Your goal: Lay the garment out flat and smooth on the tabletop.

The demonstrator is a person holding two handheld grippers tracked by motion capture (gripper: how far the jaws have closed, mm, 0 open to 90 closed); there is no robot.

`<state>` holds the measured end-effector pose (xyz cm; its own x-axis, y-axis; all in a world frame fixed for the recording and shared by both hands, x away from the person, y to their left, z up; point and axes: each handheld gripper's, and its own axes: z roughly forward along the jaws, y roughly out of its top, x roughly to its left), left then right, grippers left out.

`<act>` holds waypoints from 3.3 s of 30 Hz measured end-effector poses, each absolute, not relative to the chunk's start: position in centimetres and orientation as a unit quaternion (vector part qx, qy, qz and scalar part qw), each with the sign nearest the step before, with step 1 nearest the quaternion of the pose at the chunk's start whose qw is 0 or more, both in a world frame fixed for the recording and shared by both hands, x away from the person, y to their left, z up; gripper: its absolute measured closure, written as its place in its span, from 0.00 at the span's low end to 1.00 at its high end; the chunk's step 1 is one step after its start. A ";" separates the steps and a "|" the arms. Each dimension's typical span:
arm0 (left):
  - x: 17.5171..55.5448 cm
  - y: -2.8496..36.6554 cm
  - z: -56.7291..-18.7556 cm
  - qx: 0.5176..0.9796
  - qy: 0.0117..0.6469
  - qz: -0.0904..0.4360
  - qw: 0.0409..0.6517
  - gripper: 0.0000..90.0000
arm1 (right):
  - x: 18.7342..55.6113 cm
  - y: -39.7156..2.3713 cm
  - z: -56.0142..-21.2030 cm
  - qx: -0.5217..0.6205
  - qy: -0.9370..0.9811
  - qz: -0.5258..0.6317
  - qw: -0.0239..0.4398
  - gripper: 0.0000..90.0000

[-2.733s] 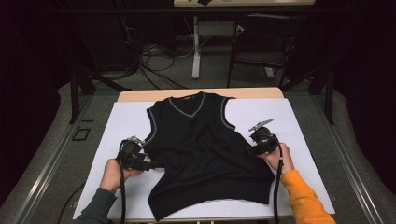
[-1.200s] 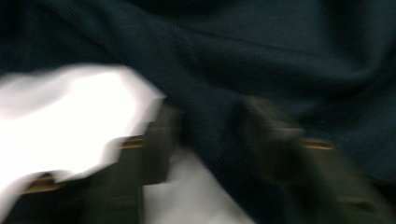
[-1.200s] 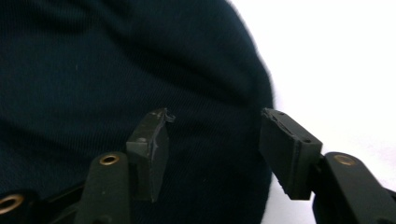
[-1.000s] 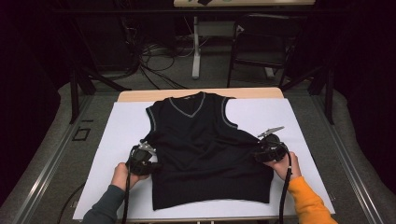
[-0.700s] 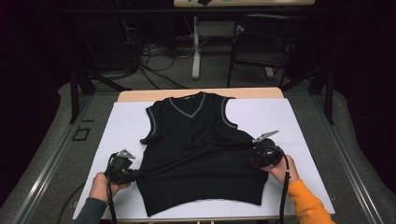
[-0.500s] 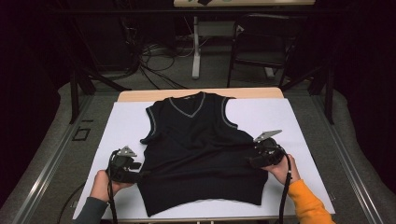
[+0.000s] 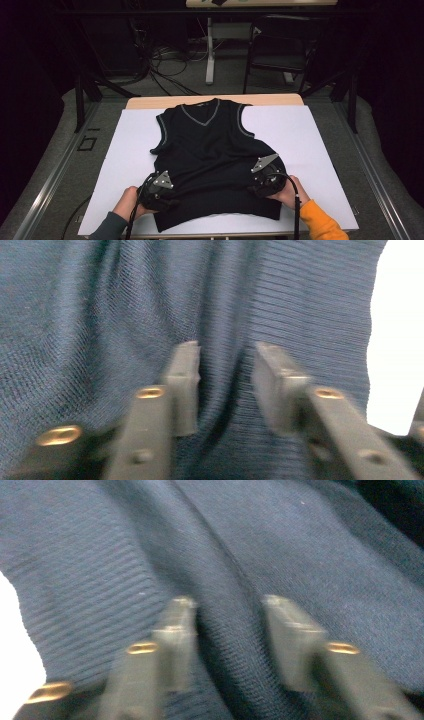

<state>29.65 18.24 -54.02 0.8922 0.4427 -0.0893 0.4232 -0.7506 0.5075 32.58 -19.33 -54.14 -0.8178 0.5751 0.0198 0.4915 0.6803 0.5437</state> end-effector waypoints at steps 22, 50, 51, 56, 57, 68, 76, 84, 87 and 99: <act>29.9 21.3 -51.5 0.893 0.304 0.009 0.333 0.38 | 32.6 -24.0 -51.4 0.354 0.859 0.365 0.059 0.57; 35.0 23.5 -53.9 0.866 0.426 0.108 0.237 0.98 | 39.7 -25.1 -53.9 0.469 0.828 0.247 0.184 1.00; 34.9 23.8 -53.9 0.864 0.431 0.110 0.235 0.98 | 39.6 -25.5 -53.8 0.475 0.824 0.246 0.188 1.00; 34.8 24.6 -53.7 0.861 0.440 0.115 0.230 0.98 | 39.0 -26.9 -52.9 0.491 0.811 0.246 0.203 1.00; 34.8 24.6 -53.7 0.861 0.440 0.114 0.229 0.98 | 38.9 -27.1 -52.9 0.491 0.810 0.245 0.205 1.00; 33.5 23.1 -52.7 0.864 0.415 0.120 0.258 0.45 | 37.8 -25.6 -52.2 0.458 0.820 0.298 0.170 0.64; 29.5 19.8 -52.9 0.897 0.327 0.060 0.292 0.34 | 32.8 -22.0 -52.2 0.365 0.869 0.321 0.097 0.41; 26.8 18.3 -53.3 0.918 0.261 0.011 0.300 0.37 | 29.0 -20.2 -53.0 0.298 0.896 0.325 0.044 0.38; 26.0 17.4 -54.0 0.933 0.228 -0.007 0.280 0.46 | 28.1 -19.7 -53.5 0.280 0.905 0.320 0.029 0.44; 24.9 17.5 -54.2 0.942 0.185 -0.017 0.279 0.95 | 26.7 -19.1 -54.3 0.249 0.923 0.293 0.035 0.95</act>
<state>24.90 17.54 -54.15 0.9311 0.3391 -0.1343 0.3575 -0.7760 0.5197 26.66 -19.10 -54.26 -0.8739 0.4794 0.0802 0.4379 0.7049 0.5580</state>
